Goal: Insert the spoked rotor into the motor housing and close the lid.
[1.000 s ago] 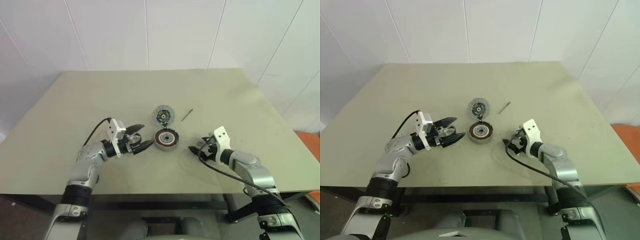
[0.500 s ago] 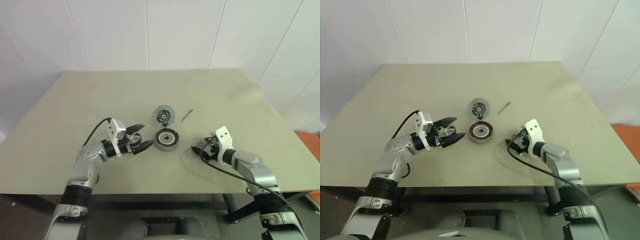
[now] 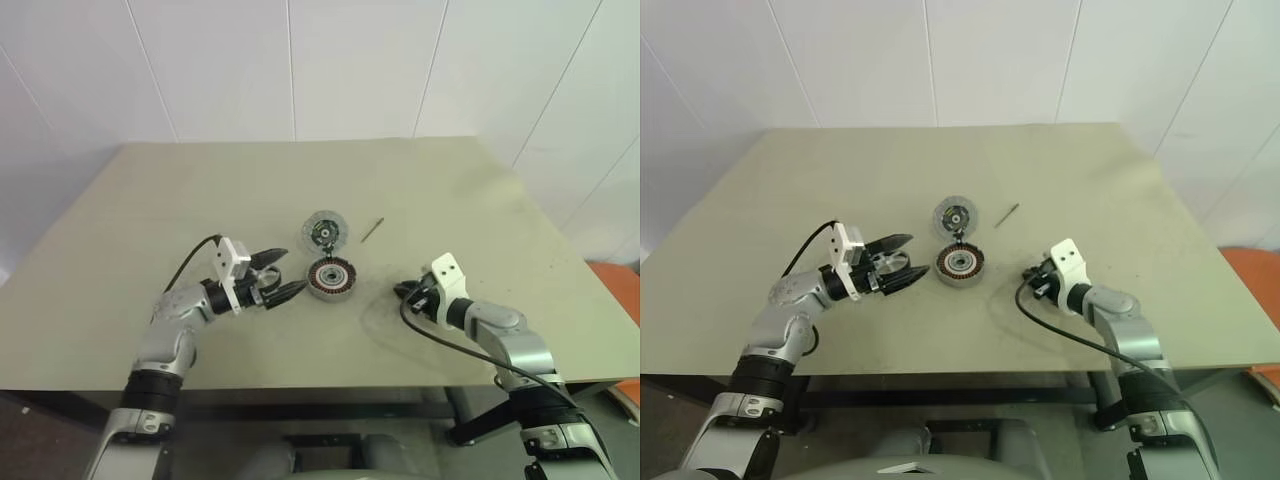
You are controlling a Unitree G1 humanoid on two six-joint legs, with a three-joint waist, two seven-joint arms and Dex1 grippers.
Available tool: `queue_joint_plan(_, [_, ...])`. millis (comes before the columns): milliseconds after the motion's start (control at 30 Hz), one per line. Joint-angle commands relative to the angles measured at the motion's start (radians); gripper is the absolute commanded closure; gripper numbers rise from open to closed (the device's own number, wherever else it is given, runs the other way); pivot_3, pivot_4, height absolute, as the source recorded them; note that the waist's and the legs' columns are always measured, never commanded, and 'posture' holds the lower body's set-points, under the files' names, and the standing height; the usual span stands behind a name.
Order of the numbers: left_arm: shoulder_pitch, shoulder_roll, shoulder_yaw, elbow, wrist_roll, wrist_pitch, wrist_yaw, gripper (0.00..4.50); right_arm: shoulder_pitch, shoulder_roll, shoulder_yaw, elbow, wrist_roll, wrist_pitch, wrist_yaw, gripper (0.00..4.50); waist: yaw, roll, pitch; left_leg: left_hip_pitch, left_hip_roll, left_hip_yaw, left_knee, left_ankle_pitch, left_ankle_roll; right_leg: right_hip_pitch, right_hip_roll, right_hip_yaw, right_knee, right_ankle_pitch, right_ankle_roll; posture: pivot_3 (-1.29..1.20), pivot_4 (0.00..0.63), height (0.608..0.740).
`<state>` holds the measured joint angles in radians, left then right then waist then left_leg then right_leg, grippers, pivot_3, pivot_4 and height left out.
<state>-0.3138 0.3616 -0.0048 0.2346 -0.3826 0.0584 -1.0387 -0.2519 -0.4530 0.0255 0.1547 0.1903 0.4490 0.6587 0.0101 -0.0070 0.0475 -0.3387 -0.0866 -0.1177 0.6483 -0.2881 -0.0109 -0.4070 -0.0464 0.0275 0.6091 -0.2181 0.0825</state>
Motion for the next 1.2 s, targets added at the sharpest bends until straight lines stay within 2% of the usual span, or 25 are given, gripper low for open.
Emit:
queue_joint_plan(33, [-0.005,0.009,0.022,-0.031,-0.012,-0.01,0.007,0.0,-0.078,0.055,0.029,-0.067,0.042,0.014,0.027,3.81,-0.003,0.0,0.0,0.0,0.0,0.0,0.0,0.0,0.0,0.0,0.0,0.0,0.0,0.0,0.0,0.0,0.0,0.74])
queue_joint_plan(233, [0.018,0.042,0.012,-0.082,-0.039,0.054,-0.032,0.0,-0.236,0.141,0.088,-0.097,0.058,0.075,0.05,3.81,0.0,0.003,0.002,0.0,0.0,0.0,0.0,0.0,0.0,-0.002,0.001,0.0,0.003,0.001,0.002,0.0,0.0,0.74])
queue_joint_plan(333, [0.039,0.058,0.013,-0.101,-0.046,0.072,-0.035,0.0,-0.303,0.161,0.173,-0.041,0.009,0.117,0.052,3.81,0.002,0.003,0.002,-0.001,0.0,0.0,-0.001,0.0,0.0,-0.002,0.0,0.0,0.002,0.002,0.002,0.0,0.0,0.74])
queue_joint_plan(467, [0.056,0.054,0.018,-0.116,-0.045,0.072,-0.016,0.0,-0.357,0.178,0.22,0.071,-0.037,0.173,0.029,3.81,0.004,0.003,0.002,-0.001,-0.001,0.0,0.0,0.0,0.0,-0.002,-0.001,0.0,0.001,0.004,-0.002,0.0,0.0,0.74])
queue_joint_plan(667, [0.08,0.047,0.016,-0.135,-0.048,0.067,0.005,0.0,-0.385,0.176,0.235,0.128,-0.065,0.185,0.034,3.81,0.0,0.003,0.002,-0.001,-0.001,0.0,-0.001,0.0,0.0,-0.003,-0.001,0.0,0.002,0.003,-0.003,0.0,0.0,0.74])
queue_joint_plan(1200, [0.083,0.035,0.016,-0.114,-0.046,0.051,0.025,0.0,-0.372,0.153,0.247,0.125,-0.077,0.233,0.066,3.81,0.0,0.003,0.002,-0.001,-0.001,0.0,-0.001,0.0,0.0,-0.002,0.0,0.0,0.002,0.003,-0.002,0.0,0.0,0.74])
